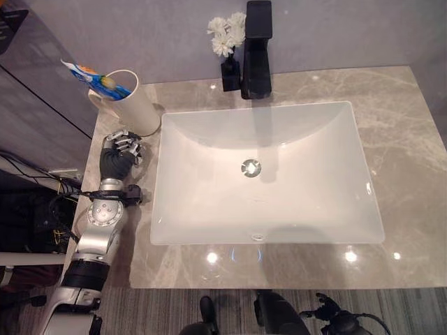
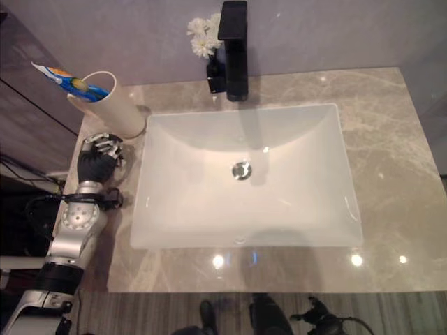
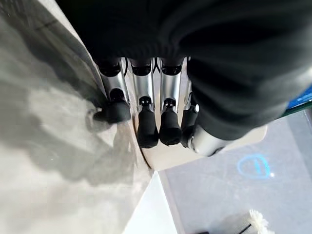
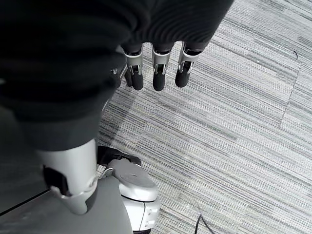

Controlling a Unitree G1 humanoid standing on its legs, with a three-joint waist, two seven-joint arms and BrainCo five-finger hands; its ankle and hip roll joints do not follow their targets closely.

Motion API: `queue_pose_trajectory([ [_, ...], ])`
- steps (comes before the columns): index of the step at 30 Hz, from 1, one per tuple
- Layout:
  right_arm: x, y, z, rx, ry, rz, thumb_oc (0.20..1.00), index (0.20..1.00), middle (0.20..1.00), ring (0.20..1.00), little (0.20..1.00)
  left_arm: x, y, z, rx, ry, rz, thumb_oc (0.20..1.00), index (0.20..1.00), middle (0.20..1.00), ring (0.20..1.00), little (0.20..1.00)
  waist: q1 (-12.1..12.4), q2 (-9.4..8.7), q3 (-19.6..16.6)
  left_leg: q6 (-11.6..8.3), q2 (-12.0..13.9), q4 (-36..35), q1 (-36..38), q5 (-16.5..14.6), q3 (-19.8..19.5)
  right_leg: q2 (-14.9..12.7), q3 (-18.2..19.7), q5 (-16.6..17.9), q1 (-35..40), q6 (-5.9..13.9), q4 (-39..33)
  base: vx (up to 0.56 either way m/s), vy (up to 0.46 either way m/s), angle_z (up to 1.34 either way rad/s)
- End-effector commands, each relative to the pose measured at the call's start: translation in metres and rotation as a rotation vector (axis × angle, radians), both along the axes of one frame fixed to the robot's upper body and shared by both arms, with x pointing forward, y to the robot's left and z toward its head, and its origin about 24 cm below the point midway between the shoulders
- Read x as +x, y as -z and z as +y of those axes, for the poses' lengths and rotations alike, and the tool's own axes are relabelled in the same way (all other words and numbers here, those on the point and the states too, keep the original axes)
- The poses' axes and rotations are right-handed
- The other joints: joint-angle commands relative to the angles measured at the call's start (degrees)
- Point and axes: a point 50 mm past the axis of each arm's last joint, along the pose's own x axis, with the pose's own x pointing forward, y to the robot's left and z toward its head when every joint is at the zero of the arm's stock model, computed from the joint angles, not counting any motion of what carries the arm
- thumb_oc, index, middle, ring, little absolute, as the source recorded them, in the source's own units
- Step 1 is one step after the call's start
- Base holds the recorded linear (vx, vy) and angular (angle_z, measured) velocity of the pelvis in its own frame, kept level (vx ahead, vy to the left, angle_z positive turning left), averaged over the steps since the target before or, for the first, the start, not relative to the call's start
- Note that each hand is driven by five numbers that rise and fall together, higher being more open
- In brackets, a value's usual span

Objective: Put brush and paste in cup on sink, flatten towel.

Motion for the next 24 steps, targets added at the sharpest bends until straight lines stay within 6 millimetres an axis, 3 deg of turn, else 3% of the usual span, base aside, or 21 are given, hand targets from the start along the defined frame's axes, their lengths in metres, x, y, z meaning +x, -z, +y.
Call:
queue_pose_trajectory([
  [1, 0.014, -0.004, 0.001, -0.016, -0.054, -0.011, 1.000, 1.000, 1.000, 1.000, 1.000, 0.011, 0.013, 0.009, -0.063, -0.045, 0.090, 0.200, 0.200, 0.200, 0.200, 0.200, -0.64, -0.67, 3.68, 0.96, -4.33, 0.38, 3.57, 1.67, 1.20, 0.91, -3.50, -8.38, 0.01, 1.73, 8.69, 0.00, 0.000, 0.00],
  [11, 0.021, -0.006, 0.001, -0.028, -0.048, -0.030, 1.000, 1.000, 1.000, 1.000, 1.000, 0.036, -0.024, 0.020, -0.061, -0.102, 0.033, 0.200, 0.200, 0.200, 0.200, 0.200, -1.54, -0.99, 4.83, 0.46, -3.74, 0.38, 2.26, 2.69, 0.94, 1.54, -3.61, -9.00, -2.06, 1.57, 10.29, 0.00, -0.003, 0.00],
  [17, 0.019, -0.006, 0.001, -0.025, -0.026, -0.036, 1.000, 1.000, 1.000, 1.000, 1.000, 0.043, -0.048, 0.039, -0.035, -0.180, 0.010, 0.200, 0.200, 0.200, 0.200, 0.200, -2.40, -0.92, 5.15, -0.02, -3.20, 0.38, 1.70, 3.11, 1.11, 2.17, -3.96, -9.41, -3.48, 1.58, 11.40, 0.00, 0.000, 0.00],
  [24, 0.017, -0.005, -0.001, -0.032, -0.017, -0.032, 1.000, 1.000, 1.000, 1.000, 1.000, 0.040, -0.050, 0.054, 0.003, -0.233, 0.031, 0.200, 0.200, 0.200, 0.200, 0.200, -2.66, -0.64, 4.84, -0.48, -2.80, 0.38, 1.67, 3.19, 1.20, 2.49, -4.31, -9.95, -4.07, 1.42, 12.03, 0.00, 0.000, 0.00],
])
